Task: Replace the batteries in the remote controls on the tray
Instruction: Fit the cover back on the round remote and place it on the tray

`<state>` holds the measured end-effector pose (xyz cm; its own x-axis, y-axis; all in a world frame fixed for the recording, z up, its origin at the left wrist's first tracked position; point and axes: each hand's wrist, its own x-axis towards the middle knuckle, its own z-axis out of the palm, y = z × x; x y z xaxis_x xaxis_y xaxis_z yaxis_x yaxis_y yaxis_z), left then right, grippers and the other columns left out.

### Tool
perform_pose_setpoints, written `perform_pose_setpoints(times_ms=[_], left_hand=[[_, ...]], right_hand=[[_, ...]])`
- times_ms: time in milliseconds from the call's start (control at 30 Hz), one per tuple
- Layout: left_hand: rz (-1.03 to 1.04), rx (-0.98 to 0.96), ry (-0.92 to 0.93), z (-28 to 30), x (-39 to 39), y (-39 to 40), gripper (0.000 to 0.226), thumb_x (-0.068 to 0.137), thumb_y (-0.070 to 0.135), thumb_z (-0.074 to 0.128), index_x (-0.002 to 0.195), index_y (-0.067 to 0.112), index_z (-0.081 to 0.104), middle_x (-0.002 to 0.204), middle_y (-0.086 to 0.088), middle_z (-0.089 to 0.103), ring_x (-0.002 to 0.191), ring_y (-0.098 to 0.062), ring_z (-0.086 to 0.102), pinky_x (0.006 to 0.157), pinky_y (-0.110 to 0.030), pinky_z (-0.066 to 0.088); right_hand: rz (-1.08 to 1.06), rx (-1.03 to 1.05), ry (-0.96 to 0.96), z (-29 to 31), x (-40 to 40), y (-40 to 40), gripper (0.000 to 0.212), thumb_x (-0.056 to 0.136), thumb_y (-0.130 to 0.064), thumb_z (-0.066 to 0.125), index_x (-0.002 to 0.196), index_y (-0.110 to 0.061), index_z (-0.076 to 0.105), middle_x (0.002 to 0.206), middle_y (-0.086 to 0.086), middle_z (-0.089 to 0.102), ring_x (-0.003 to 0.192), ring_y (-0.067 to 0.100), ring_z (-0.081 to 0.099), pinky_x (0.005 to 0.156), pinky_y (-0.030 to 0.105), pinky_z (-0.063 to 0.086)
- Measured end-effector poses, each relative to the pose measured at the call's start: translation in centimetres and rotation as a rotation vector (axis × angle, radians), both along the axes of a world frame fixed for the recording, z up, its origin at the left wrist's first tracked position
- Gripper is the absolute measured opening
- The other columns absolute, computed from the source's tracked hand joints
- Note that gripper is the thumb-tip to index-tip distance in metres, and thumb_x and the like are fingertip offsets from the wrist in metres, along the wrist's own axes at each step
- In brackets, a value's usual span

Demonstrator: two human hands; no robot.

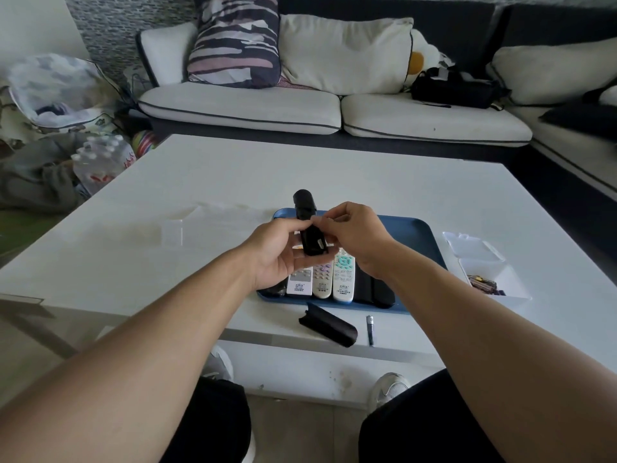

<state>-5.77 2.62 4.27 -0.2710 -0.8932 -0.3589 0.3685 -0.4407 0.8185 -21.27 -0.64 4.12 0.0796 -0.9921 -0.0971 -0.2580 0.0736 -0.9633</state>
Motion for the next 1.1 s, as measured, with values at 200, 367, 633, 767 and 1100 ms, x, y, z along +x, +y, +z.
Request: perform_pose_setpoints(times_ms=[200, 367, 633, 767, 1100], left_hand=[[0.109, -0.023, 0.0, -0.3, -0.3, -0.3, 0.028, 0.105, 0.004, 0.044, 0.131, 0.0, 0.053, 0.116, -0.027, 0.067, 0.098, -0.045, 0.072, 0.073, -0.047, 0.063], [0.078, -0.023, -0.051, -0.3, -0.2, -0.1, 0.029, 0.105, 0.005, 0.044, 0.132, 0.003, 0.054, 0.123, -0.027, 0.067, 0.098, -0.043, 0.072, 0.074, -0.047, 0.063], [0.043, -0.038, -0.12, -1.0, -0.3, -0.2, 0.025, 0.106, 0.005, 0.042, 0.123, 0.007, 0.06, 0.116, -0.023, 0.07, 0.097, -0.041, 0.073, 0.076, -0.046, 0.062], [0.041, -0.03, -0.135, -1.5, -0.1, -0.3, 0.027, 0.106, 0.004, 0.04, 0.127, 0.006, 0.058, 0.121, -0.025, 0.068, 0.098, -0.042, 0.073, 0.075, -0.046, 0.062], [0.012, 0.001, -0.329, -1.1, 1.5, 1.4, 0.023, 0.101, 0.008, 0.048, 0.12, 0.006, 0.062, 0.111, -0.019, 0.074, 0.09, -0.033, 0.076, 0.059, -0.035, 0.06]], right_hand=[[-0.083, 0.008, 0.038, 0.2, -0.2, -0.5, 0.021, 0.096, -0.038, 0.063, 0.095, -0.017, 0.062, 0.078, -0.001, 0.067, 0.069, 0.015, 0.06, 0.063, 0.027, 0.045], [-0.059, 0.035, 0.066, 0.5, -0.1, -0.2, 0.019, 0.1, -0.037, 0.058, 0.094, -0.019, 0.062, 0.079, -0.003, 0.066, 0.07, 0.014, 0.059, 0.061, 0.026, 0.045], [-0.012, 0.042, 0.112, 0.5, 0.9, 0.1, 0.024, 0.1, -0.034, 0.058, 0.104, -0.011, 0.065, 0.076, -0.001, 0.064, 0.061, 0.011, 0.058, 0.052, 0.024, 0.044], [0.007, 0.061, 0.116, 0.6, 1.1, 0.3, 0.023, 0.1, -0.032, 0.057, 0.105, -0.011, 0.065, 0.078, -0.001, 0.063, 0.058, 0.009, 0.059, 0.044, 0.02, 0.044], [0.186, 0.021, 0.375, 0.2, 2.2, 0.8, 0.029, 0.1, -0.016, 0.039, 0.078, -0.023, 0.057, 0.067, -0.002, 0.053, 0.052, 0.013, 0.049, 0.046, 0.024, 0.042]])
